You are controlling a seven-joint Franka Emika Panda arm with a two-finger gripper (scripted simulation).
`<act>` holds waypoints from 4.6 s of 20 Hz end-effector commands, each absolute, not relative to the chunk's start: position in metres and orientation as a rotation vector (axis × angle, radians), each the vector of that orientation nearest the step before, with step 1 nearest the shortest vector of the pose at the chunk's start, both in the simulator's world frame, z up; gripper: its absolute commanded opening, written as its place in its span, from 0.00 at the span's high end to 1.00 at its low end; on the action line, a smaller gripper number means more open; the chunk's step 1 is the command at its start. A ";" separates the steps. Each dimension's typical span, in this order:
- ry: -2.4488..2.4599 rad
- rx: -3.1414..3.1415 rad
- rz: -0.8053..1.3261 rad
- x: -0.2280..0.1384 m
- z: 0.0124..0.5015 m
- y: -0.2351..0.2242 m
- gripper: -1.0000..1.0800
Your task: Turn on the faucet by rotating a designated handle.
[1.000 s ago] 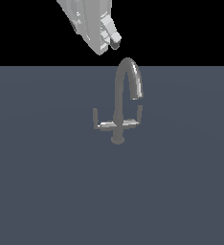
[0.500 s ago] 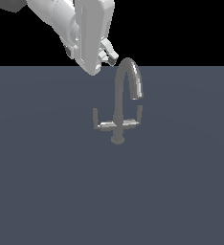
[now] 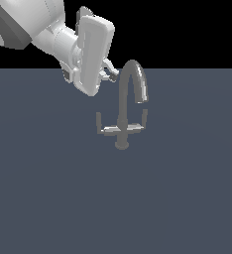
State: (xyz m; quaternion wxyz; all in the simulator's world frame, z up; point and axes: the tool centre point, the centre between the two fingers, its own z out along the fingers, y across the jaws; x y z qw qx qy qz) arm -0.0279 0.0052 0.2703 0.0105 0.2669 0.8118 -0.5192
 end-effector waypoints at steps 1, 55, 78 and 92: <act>2.556 0.715 -1.685 -0.022 0.262 0.008 1.00; 2.171 -1.122 -2.688 0.036 0.131 0.067 1.00; 2.167 -1.130 -2.684 -0.020 0.135 0.055 1.00; 2.170 -1.110 -2.680 -0.051 0.105 0.047 1.00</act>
